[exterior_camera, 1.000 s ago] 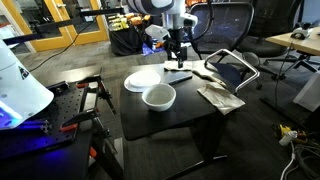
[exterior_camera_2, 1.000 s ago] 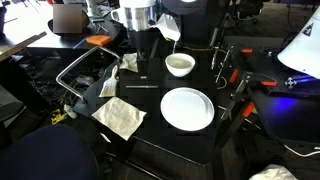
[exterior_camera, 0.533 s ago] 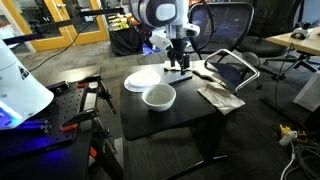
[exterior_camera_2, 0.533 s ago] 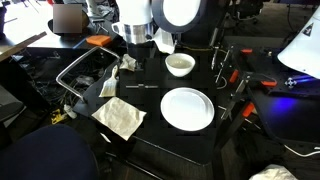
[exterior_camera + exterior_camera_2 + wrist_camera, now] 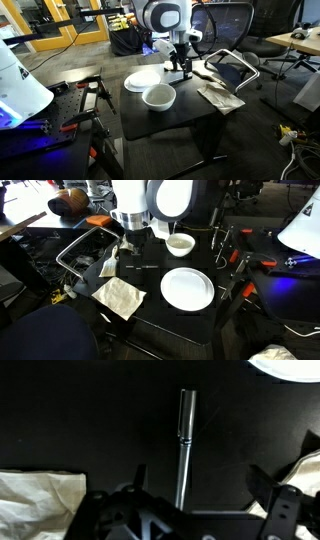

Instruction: Place the pen in the white bowl

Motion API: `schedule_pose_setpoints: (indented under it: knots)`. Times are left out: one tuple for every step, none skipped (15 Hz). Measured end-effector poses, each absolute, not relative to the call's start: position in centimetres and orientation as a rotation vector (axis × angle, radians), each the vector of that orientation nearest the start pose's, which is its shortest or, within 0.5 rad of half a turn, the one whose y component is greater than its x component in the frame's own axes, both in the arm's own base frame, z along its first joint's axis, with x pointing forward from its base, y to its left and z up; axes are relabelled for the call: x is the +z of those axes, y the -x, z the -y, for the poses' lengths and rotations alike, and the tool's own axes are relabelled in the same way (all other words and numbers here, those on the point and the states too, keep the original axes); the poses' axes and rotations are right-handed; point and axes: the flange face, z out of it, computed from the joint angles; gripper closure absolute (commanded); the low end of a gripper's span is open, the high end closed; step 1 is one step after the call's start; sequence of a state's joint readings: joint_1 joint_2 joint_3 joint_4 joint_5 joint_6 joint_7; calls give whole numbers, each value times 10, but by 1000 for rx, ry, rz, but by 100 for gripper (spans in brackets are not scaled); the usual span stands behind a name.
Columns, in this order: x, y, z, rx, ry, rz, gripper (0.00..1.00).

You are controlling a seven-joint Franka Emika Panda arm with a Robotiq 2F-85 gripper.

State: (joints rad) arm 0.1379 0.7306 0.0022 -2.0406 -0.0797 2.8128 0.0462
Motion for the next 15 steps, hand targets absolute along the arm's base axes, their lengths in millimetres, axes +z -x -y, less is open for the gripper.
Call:
schedule_pose_setpoints:
  knots:
    - [80,-575,-85,-68,3152,266,0]
    - [77,-576,-86,-67,3152,266,0]
    - [75,-577,-86,-66,3152,266,0]
    - [73,-578,-86,-65,3152,266,0]
    - [72,-579,-86,-65,3152,266,25]
    - [70,-580,-86,-64,3152,266,26]
    - [68,-580,-86,-62,3152,266,34]
    - [66,-580,-86,-61,3152,265,41]
    - [65,-581,-86,-59,3152,264,50]
    - [64,-581,-86,-58,3152,263,57]
    - [63,-582,-86,-58,3152,262,64]
    - [62,-582,-86,-58,3152,261,73]
    - [62,-583,-87,-59,3152,261,79]
    - [63,-584,-87,-64,3151,261,88]
    - [63,-585,-88,-68,3151,261,94]
